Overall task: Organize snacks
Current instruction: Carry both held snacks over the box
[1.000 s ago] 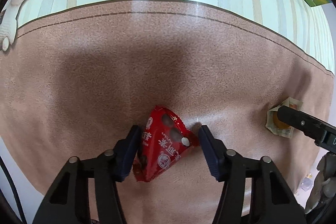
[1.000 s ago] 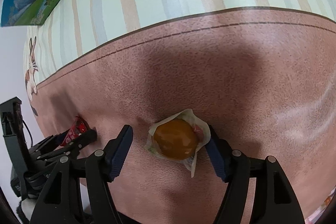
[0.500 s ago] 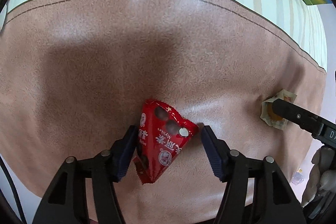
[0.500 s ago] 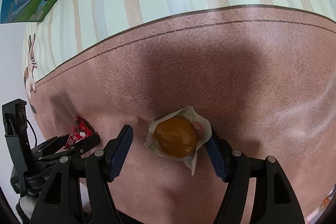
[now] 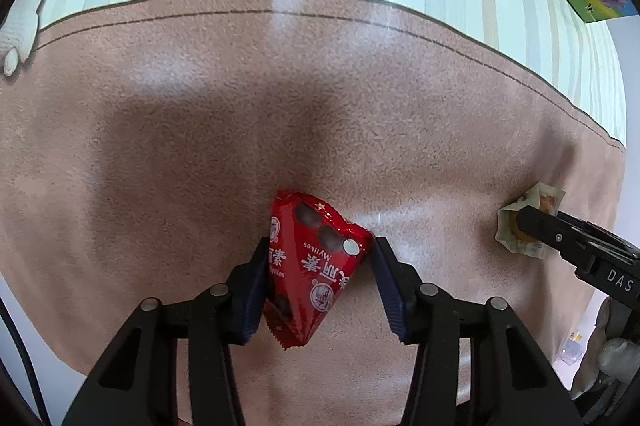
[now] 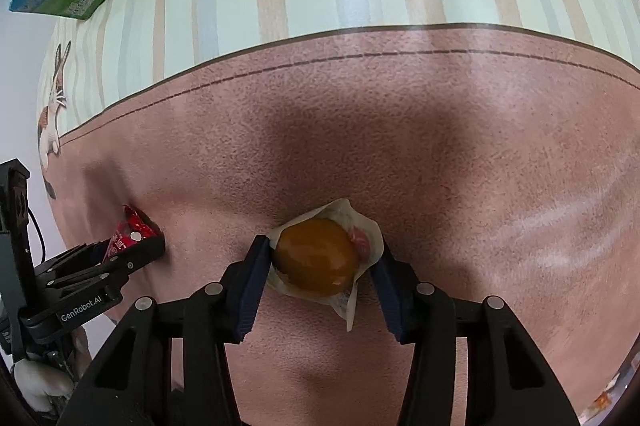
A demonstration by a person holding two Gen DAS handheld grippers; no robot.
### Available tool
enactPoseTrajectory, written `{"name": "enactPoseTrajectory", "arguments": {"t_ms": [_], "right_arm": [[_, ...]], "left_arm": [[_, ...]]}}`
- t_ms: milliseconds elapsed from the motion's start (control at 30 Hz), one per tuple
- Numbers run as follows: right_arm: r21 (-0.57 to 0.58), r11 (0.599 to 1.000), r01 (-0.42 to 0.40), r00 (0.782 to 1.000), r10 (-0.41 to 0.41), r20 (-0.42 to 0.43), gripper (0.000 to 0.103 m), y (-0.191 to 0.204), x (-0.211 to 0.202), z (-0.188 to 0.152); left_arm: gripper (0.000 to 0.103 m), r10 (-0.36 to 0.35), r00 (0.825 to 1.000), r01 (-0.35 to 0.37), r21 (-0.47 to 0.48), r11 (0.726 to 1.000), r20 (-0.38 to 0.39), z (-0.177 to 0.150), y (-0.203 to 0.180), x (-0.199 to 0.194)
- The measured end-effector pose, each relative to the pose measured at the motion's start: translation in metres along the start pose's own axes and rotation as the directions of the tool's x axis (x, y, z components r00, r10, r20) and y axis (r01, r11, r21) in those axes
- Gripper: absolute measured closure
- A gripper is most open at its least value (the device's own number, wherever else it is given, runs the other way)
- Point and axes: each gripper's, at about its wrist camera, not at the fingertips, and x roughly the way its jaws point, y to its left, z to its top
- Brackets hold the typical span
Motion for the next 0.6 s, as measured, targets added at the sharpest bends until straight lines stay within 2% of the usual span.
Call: {"name": "enactPoseTrajectory", "arguments": {"t_ms": [133, 333, 467, 600], "right_arm": [[0.002, 1.000, -0.019, 1.000, 0.019, 0.010, 0.051, -0.008, -0.008, -0.002], [0.015, 0.996, -0.088, 0.995, 0.088, 0.040, 0.051, -0.014, -0.034, -0.001], [-0.027, 0.991, -0.131, 0.987, 0.133, 0.095, 0.051, -0.008, -0.077, 0.005], [-0.086, 0.984, -0.155, 0.970, 0.168, 0.178, 0.051, -0.001, -0.134, 0.021]], "left_arm": [[0.057, -0.004, 1.000, 0.004, 0.004, 1.000, 0.010, -0.008, -0.003, -0.017], [0.057, -0.052, 0.998, 0.051, 0.033, 0.998, 0.047, 0.004, -0.007, -0.049], [0.057, -0.110, 0.989, 0.103, 0.075, 0.992, 0.100, 0.015, -0.024, -0.090], [0.057, -0.176, 0.967, 0.152, 0.139, 0.979, 0.183, 0.035, -0.047, -0.147]]}}
